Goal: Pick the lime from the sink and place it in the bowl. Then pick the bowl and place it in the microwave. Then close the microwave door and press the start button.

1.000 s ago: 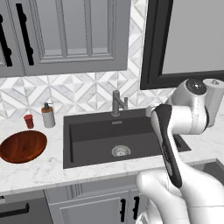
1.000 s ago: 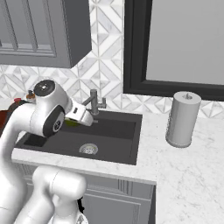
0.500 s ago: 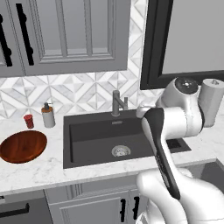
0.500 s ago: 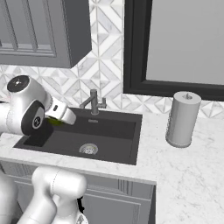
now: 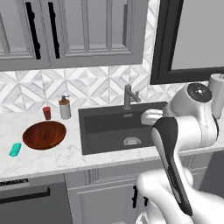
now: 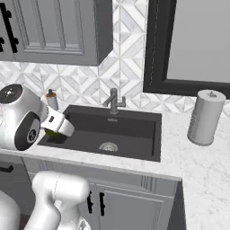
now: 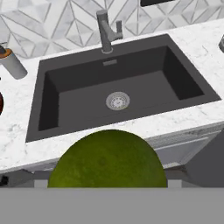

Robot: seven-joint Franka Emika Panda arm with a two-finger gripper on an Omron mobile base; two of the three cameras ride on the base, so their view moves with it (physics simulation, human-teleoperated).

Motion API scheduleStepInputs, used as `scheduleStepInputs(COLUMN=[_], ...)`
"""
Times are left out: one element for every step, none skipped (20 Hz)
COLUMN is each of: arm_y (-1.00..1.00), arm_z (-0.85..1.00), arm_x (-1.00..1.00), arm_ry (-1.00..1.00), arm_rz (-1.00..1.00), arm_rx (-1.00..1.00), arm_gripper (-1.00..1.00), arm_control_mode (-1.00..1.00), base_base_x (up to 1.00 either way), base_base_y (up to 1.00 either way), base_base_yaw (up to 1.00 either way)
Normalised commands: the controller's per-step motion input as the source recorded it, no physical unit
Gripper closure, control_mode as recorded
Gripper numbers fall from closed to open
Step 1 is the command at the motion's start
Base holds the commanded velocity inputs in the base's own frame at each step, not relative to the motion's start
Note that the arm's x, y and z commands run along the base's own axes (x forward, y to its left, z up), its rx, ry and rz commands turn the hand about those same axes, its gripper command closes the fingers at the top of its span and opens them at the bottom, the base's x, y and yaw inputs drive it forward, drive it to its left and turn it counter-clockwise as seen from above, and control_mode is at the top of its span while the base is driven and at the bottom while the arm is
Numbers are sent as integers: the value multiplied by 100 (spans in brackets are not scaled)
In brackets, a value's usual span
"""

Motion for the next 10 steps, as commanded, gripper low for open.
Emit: scheduleStepInputs(arm_y=[0, 0, 0, 0, 0, 0, 0, 0, 0, 0], arm_z=[0, 0, 0, 0, 0, 0, 0, 0, 0, 0], arm_x=[0, 0, 0, 0, 0, 0, 0, 0, 0, 0], arm_ry=[0, 0, 0, 0, 0, 0, 0, 0, 0, 0], arm_rz=[0, 0, 0, 0, 0, 0, 0, 0, 0, 0], arm_rx=[0, 0, 0, 0, 0, 0, 0, 0, 0, 0], arm_gripper=[100, 100, 100, 100, 100, 100, 100, 100, 100, 100], arm_control_mode=[100, 100, 100, 100, 100, 100, 100, 100, 100, 100], base_base_x=[-5, 0, 0, 0, 0, 0, 0, 1, 3, 0], base_base_y=[100, 100, 100, 100, 100, 100, 100, 100, 100, 100], base_base_yaw=[5, 6, 6, 6, 6, 6, 6, 5, 6, 8])
